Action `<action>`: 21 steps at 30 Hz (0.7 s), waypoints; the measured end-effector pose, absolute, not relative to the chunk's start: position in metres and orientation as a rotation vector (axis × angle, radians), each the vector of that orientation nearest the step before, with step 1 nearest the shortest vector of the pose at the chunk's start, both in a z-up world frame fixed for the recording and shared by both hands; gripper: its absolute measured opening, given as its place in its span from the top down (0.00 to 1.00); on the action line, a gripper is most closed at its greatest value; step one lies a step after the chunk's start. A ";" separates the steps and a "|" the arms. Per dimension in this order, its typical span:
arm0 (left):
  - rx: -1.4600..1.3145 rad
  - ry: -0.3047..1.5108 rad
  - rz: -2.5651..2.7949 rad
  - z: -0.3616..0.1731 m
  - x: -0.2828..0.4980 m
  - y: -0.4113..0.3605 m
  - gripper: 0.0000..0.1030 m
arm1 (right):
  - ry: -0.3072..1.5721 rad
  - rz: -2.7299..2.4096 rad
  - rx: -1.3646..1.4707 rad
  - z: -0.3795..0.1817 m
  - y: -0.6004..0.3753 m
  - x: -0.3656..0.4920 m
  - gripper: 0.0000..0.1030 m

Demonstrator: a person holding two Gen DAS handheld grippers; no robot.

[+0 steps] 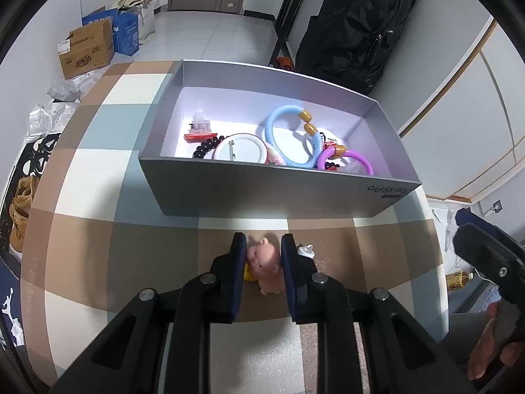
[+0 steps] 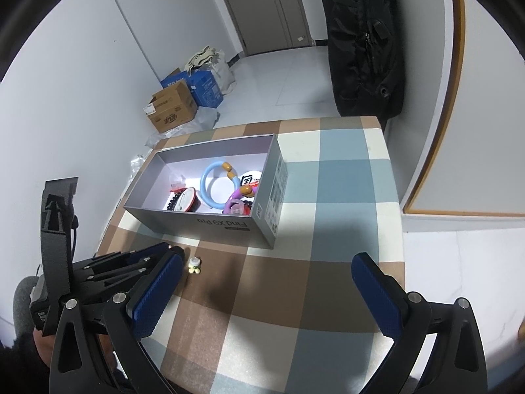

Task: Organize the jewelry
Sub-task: 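Grasp the pink pig figure with the left gripper and lift it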

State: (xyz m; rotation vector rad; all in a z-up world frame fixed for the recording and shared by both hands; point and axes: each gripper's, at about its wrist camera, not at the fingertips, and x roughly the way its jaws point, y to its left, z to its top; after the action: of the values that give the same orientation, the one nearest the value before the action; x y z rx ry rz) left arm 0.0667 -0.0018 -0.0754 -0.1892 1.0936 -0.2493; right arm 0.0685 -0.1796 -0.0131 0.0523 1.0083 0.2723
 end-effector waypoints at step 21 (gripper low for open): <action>-0.235 0.993 -0.299 -0.044 0.057 0.010 0.84 | 1.072 0.300 0.033 -0.035 -0.166 0.076 0.00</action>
State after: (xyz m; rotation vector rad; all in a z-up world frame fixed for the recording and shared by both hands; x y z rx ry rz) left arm 0.0571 0.0096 -0.0442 -0.2347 0.9925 -0.2991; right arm 0.0757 -0.1664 -0.0350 0.0327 1.0720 0.3005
